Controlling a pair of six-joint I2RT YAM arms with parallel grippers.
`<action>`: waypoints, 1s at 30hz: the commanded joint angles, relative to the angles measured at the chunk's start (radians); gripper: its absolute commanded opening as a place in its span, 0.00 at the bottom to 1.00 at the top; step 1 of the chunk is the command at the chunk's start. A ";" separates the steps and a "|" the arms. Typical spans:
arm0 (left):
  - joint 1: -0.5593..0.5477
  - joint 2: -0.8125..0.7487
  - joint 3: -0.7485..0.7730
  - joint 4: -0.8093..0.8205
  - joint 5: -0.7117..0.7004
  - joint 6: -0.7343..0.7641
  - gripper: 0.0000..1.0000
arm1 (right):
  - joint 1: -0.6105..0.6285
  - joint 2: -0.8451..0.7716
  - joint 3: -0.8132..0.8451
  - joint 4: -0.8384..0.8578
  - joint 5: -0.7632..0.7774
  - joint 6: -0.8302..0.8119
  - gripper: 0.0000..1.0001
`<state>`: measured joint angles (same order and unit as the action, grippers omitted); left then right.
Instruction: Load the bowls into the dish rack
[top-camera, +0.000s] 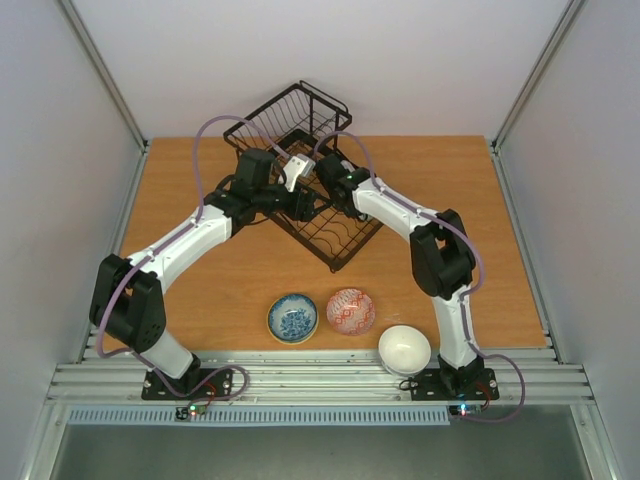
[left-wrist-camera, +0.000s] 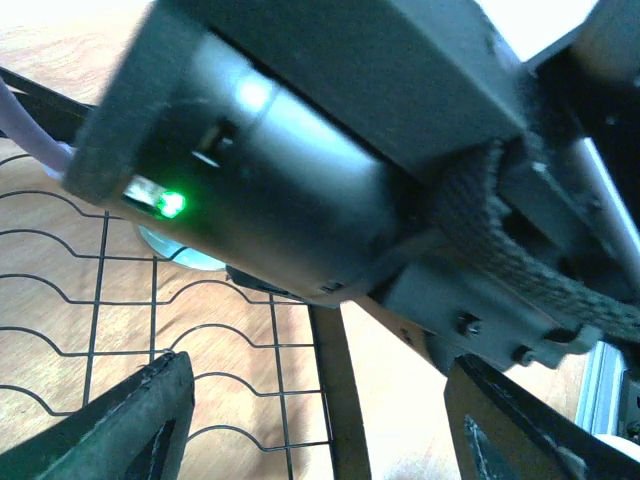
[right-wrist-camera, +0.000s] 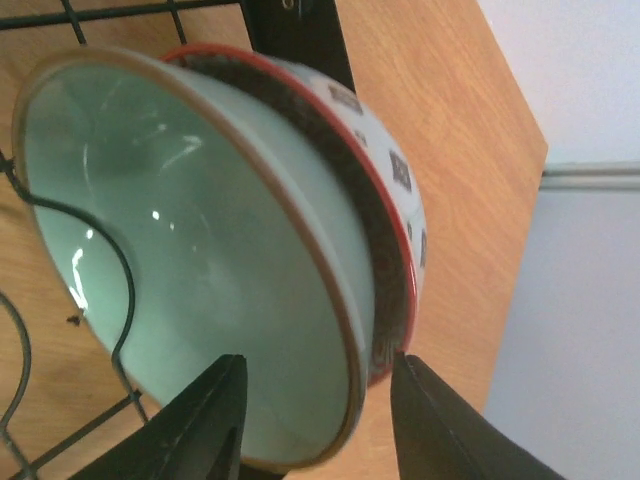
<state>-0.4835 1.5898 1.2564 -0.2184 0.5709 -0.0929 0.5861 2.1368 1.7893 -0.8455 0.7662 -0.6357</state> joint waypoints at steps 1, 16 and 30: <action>0.003 -0.004 -0.010 0.039 0.011 0.012 0.70 | 0.022 -0.110 -0.051 -0.003 -0.007 0.050 0.45; 0.003 -0.022 -0.009 0.033 -0.009 0.007 0.70 | 0.129 -0.588 -0.333 -0.244 -0.366 0.415 0.52; 0.002 0.006 0.000 0.032 0.014 -0.019 0.70 | 0.202 -1.010 -0.932 -0.023 -0.818 0.759 0.39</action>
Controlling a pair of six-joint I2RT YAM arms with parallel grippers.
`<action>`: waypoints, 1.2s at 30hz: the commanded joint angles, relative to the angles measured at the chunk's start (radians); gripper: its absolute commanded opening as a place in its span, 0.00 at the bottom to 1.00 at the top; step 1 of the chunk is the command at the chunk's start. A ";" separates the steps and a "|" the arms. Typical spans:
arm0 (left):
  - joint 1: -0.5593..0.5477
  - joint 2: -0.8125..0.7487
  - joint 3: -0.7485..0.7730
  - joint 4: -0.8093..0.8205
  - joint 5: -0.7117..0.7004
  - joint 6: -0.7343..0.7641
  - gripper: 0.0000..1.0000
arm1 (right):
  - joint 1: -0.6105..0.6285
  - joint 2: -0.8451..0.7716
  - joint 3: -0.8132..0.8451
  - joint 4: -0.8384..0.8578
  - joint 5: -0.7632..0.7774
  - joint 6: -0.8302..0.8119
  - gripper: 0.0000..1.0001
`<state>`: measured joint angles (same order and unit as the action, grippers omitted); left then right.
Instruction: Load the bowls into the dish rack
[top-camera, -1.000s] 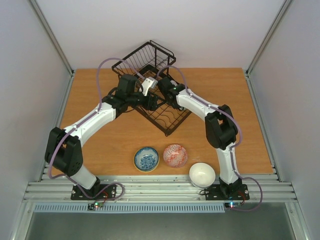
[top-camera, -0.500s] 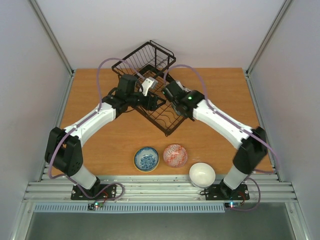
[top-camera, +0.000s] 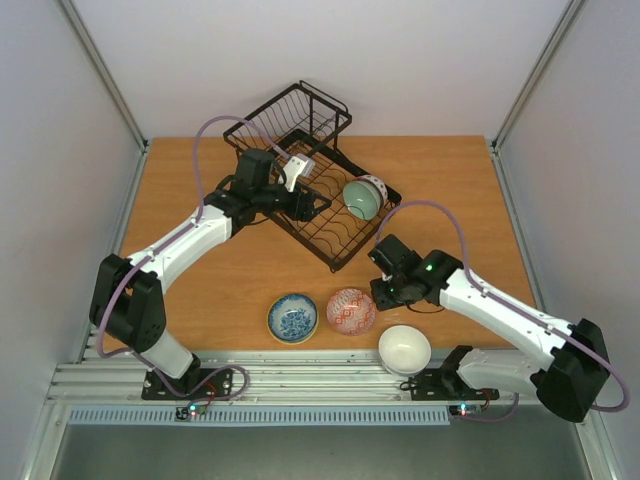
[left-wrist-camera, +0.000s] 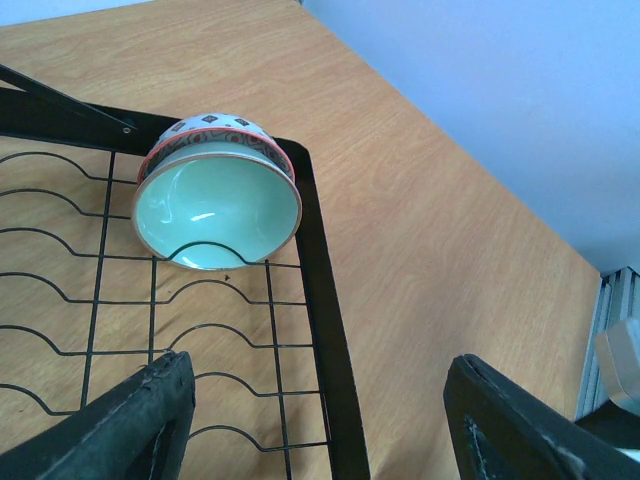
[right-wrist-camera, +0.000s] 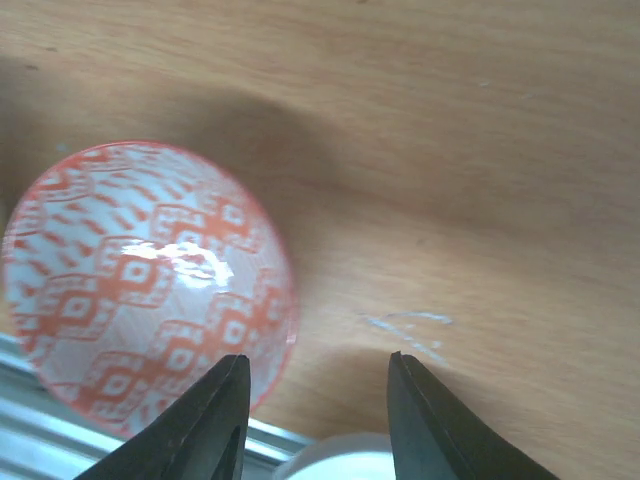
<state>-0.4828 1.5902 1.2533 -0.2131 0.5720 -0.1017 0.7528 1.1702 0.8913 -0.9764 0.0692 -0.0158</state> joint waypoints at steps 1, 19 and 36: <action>0.001 0.005 0.002 0.026 0.015 -0.010 0.70 | 0.041 -0.040 -0.047 0.121 -0.121 0.149 0.39; 0.001 0.002 0.000 0.024 0.019 -0.008 0.69 | 0.066 0.146 -0.115 0.237 -0.083 0.190 0.28; 0.001 0.006 0.003 0.021 0.041 -0.005 0.70 | 0.077 0.126 -0.095 0.198 0.001 0.177 0.01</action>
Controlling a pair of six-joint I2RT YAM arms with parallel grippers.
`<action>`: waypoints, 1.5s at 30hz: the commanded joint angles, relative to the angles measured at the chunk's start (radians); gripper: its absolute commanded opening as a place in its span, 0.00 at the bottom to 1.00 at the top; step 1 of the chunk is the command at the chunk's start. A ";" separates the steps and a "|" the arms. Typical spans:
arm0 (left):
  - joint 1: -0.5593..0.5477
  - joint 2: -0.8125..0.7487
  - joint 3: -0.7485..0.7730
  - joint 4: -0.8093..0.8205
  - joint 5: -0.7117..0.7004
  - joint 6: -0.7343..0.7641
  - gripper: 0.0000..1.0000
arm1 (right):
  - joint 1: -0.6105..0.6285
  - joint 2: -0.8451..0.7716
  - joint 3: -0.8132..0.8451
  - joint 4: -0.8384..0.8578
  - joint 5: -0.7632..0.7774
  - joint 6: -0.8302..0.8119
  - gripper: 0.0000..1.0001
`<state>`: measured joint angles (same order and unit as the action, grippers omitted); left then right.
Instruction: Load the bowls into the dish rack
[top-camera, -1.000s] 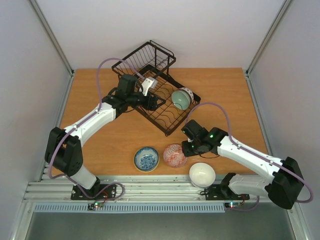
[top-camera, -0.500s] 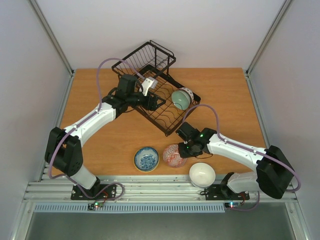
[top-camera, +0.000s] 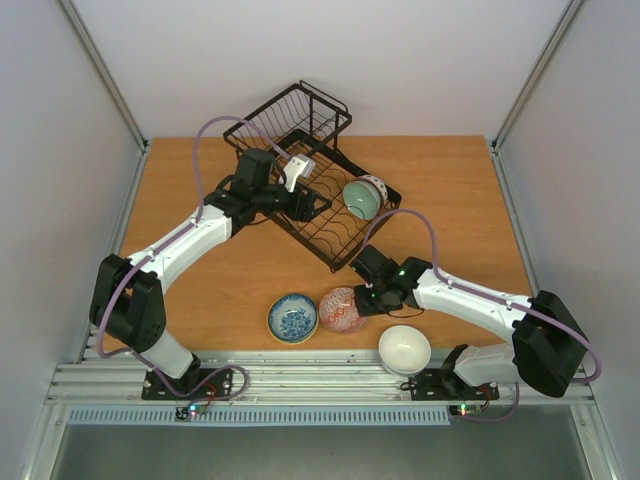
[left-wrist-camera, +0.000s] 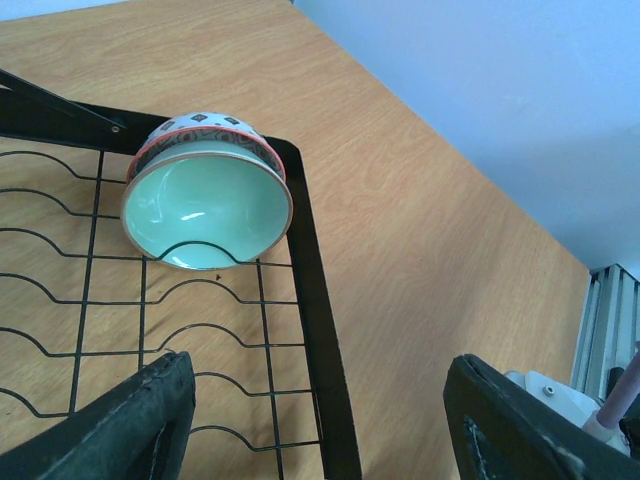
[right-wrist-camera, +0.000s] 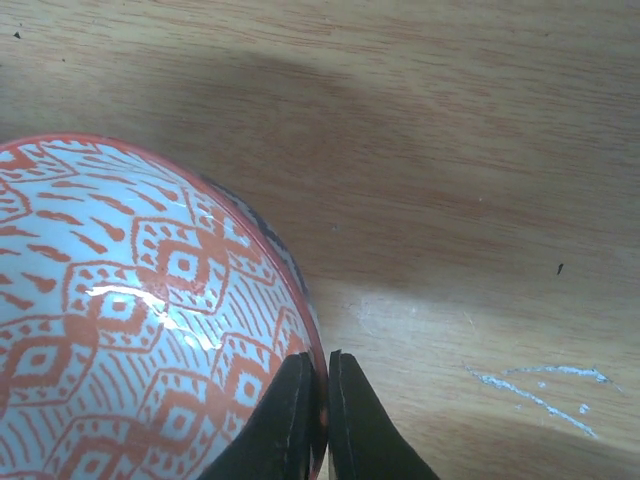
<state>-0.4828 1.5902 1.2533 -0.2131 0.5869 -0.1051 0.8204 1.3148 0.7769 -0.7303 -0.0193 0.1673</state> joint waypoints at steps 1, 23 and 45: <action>0.001 0.006 0.004 0.021 0.030 -0.001 0.70 | 0.010 -0.032 0.033 -0.069 0.111 -0.014 0.01; -0.120 0.112 0.167 -0.282 0.170 0.227 0.70 | -0.093 -0.056 0.417 -0.123 0.358 -0.243 0.01; -0.138 0.159 0.209 -0.342 0.099 0.258 0.01 | -0.132 -0.084 0.490 -0.100 0.349 -0.280 0.06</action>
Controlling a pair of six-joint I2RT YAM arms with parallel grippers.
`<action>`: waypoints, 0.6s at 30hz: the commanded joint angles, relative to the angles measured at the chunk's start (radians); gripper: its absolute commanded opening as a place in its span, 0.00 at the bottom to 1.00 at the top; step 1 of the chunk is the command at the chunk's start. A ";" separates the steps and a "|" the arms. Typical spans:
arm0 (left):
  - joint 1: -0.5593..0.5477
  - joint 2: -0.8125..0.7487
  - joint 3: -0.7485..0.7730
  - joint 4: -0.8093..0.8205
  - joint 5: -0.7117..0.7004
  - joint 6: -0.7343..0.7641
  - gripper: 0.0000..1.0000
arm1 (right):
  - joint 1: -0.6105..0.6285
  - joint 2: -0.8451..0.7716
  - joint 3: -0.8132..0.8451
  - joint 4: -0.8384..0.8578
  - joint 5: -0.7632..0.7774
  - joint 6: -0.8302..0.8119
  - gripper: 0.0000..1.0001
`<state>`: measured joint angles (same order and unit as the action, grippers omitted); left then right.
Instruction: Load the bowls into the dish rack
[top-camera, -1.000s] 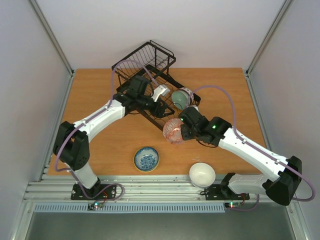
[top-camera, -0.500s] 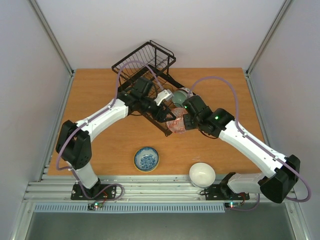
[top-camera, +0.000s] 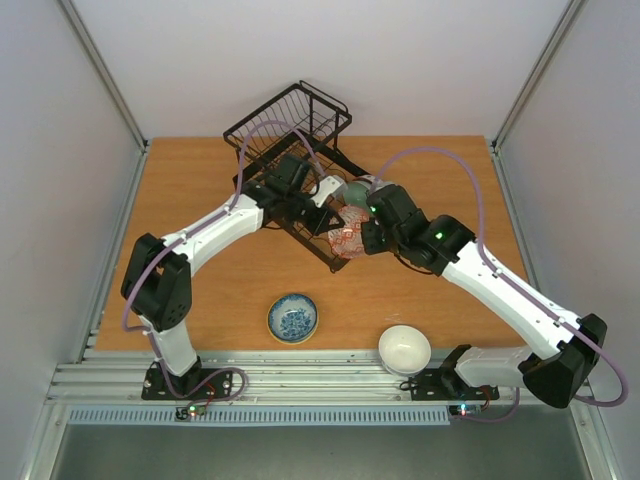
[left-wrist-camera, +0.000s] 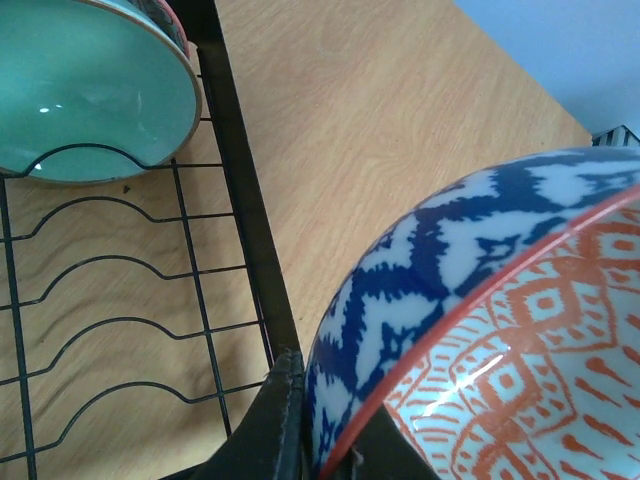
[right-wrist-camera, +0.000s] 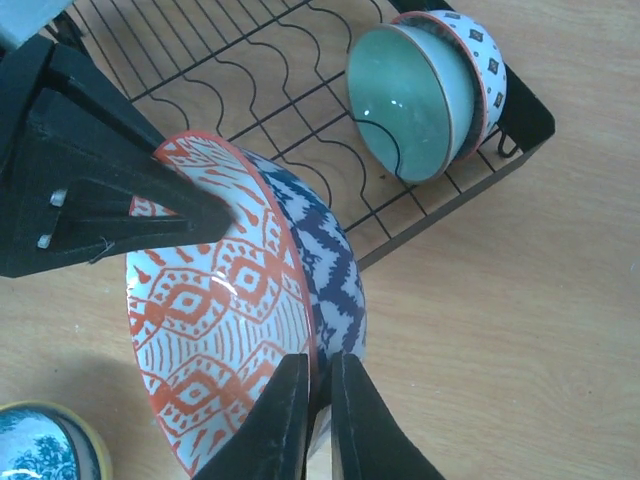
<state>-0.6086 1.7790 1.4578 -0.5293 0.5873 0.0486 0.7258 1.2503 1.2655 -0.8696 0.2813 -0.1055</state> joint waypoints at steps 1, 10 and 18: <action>-0.011 -0.033 0.001 -0.020 0.108 0.104 0.00 | -0.046 -0.029 -0.012 0.054 0.026 -0.001 0.15; -0.001 -0.061 -0.029 -0.005 0.261 0.125 0.00 | -0.156 -0.116 -0.132 0.213 -0.358 0.071 0.60; 0.010 -0.072 -0.040 -0.003 0.350 0.141 0.00 | -0.170 -0.144 -0.200 0.273 -0.493 0.137 0.76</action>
<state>-0.6052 1.7569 1.4220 -0.5510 0.8356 0.1665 0.5621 1.1252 1.0950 -0.6498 -0.1234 -0.0296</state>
